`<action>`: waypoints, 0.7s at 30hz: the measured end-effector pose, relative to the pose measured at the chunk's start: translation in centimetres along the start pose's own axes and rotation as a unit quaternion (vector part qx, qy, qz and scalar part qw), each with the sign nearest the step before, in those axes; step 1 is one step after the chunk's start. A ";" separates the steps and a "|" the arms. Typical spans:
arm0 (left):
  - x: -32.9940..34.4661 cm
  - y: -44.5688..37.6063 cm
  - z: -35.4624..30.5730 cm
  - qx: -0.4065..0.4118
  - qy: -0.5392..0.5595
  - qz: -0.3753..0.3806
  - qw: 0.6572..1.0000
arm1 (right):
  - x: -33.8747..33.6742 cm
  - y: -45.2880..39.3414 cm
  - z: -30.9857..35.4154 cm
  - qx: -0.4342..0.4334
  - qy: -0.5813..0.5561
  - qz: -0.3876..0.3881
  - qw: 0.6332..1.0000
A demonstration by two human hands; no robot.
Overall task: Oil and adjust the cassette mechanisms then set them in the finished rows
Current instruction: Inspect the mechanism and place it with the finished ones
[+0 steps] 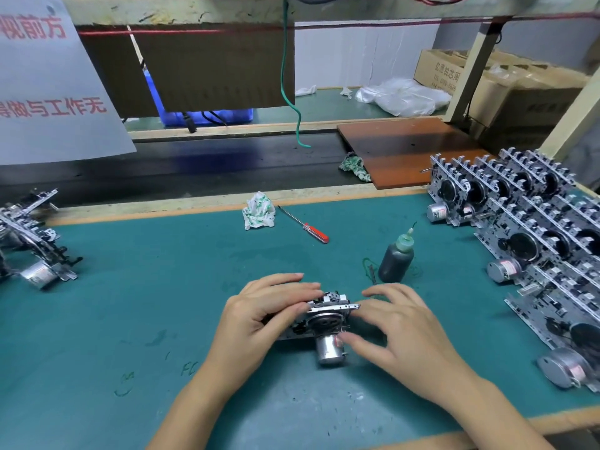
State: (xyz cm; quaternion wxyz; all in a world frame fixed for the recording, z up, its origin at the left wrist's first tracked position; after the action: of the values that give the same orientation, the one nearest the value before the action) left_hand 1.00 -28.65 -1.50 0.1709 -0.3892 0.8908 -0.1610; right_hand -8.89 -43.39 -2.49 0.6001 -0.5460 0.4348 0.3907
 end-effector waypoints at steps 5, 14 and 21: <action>-0.9 0.2 -0.5 -0.045 0.029 0.025 0.998 | -3.7 -1.9 -0.1 0.004 -0.055 -0.109 0.992; -3.0 0.1 -2.9 0.028 -0.166 -0.009 0.986 | -4.4 -5.4 3.6 -0.220 0.135 -0.014 0.966; -1.8 -2.0 -5.5 0.084 -0.278 0.104 0.951 | -5.2 -5.2 3.0 -0.253 0.065 0.023 0.965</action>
State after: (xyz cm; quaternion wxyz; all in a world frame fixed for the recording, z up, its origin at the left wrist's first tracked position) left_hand 1.07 -27.74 4.53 0.4599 -0.3075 0.8267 -0.1022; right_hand -5.38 -40.88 4.12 0.4034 -0.6944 0.3721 0.4655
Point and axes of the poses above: each hand's wrist, its own y-axis away from the middle knuckle, its own x-axis out of the palm, z = x × y, the point moved 6 cm from there along -y, towards the middle knuckle, and after that the axes turned 15 degrees about y, right-handed, at the moved point
